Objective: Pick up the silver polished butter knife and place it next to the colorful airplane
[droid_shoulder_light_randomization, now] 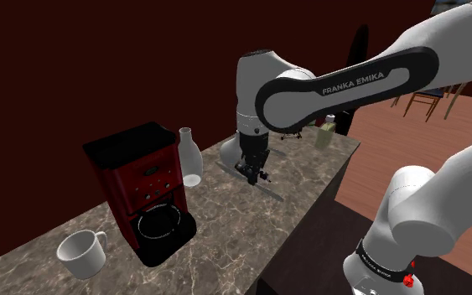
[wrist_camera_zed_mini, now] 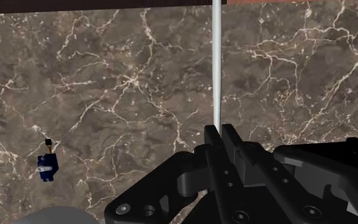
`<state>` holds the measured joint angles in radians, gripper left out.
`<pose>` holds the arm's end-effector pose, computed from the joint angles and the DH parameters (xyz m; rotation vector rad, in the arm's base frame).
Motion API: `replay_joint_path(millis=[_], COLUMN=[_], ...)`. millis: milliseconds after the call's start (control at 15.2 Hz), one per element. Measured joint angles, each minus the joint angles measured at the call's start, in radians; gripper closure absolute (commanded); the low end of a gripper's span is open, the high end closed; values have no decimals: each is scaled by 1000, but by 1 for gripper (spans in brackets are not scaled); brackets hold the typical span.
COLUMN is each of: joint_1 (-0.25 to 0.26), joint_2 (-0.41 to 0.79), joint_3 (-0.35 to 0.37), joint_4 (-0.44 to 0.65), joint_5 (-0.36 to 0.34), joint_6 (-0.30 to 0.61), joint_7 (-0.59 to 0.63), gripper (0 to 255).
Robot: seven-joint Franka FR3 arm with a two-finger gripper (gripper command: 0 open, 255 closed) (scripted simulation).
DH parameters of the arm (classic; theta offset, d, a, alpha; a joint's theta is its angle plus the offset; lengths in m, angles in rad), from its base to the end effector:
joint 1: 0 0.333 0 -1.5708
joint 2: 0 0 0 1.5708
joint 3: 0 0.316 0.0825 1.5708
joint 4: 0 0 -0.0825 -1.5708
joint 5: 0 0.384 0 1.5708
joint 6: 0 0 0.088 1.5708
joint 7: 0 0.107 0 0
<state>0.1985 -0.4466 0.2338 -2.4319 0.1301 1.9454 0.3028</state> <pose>0.3655 0.1823 0.4587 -3.1377 -0.0850 0.0812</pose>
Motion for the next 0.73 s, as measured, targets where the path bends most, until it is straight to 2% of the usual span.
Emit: replay_joint_path(millis=[462,726], joint_1=[-2,-33], joint_2=[-22,-42], joint_3=[-9,-68], joint_4=[68,55], joint_5=[-4,-33], joint_6=[-90,-102], joint_7=[0,-75], gripper=[255,255])
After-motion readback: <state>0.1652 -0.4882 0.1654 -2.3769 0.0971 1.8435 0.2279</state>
